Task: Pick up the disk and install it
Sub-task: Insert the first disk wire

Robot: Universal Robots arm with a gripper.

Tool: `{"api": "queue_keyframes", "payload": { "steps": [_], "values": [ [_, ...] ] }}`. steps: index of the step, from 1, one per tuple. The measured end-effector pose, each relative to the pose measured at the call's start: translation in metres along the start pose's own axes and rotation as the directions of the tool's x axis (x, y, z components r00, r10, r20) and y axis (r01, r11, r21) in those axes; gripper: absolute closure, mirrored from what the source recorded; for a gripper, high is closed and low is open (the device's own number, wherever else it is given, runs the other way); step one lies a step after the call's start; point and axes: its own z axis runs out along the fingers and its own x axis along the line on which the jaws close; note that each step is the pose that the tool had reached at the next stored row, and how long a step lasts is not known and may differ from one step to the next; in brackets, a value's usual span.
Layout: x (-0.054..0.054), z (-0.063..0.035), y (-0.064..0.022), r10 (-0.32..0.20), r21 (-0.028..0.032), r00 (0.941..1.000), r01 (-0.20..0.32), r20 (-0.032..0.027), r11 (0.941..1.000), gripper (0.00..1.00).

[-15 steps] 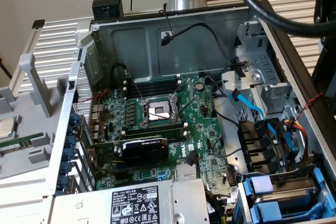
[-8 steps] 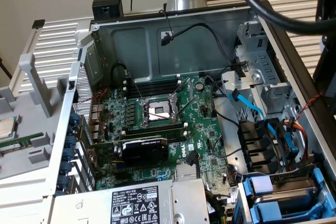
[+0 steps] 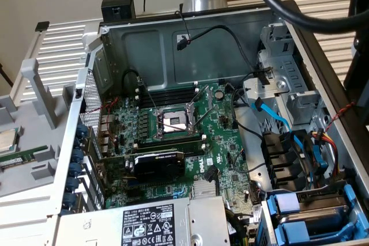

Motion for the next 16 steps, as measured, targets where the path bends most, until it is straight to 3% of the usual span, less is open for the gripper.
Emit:
{"api": "queue_keyframes", "payload": {
  "steps": [16],
  "values": [
    [-0.0049, 0.0005, -0.0002, 0.023, 0.0015, 0.9997, -0.023, -0.0003, 0.9997, 0.55]
  ]
}}
